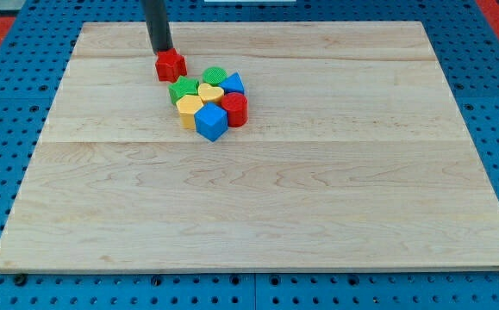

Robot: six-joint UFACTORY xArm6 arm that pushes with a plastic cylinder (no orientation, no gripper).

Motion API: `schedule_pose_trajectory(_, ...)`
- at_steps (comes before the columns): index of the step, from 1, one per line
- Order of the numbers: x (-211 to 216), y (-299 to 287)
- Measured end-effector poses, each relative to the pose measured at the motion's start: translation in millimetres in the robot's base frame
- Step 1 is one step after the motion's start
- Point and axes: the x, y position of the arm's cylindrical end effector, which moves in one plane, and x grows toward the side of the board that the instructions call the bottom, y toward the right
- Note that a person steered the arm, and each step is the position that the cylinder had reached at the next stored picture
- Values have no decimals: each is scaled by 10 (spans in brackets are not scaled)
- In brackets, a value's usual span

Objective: Slide the red star to the top left of the green star

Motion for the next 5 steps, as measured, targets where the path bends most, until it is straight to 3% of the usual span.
schedule_pose_trajectory(2, 119, 190)
schedule_pose_trajectory(4, 273, 830)
schedule_pose_trajectory(5, -45, 828)
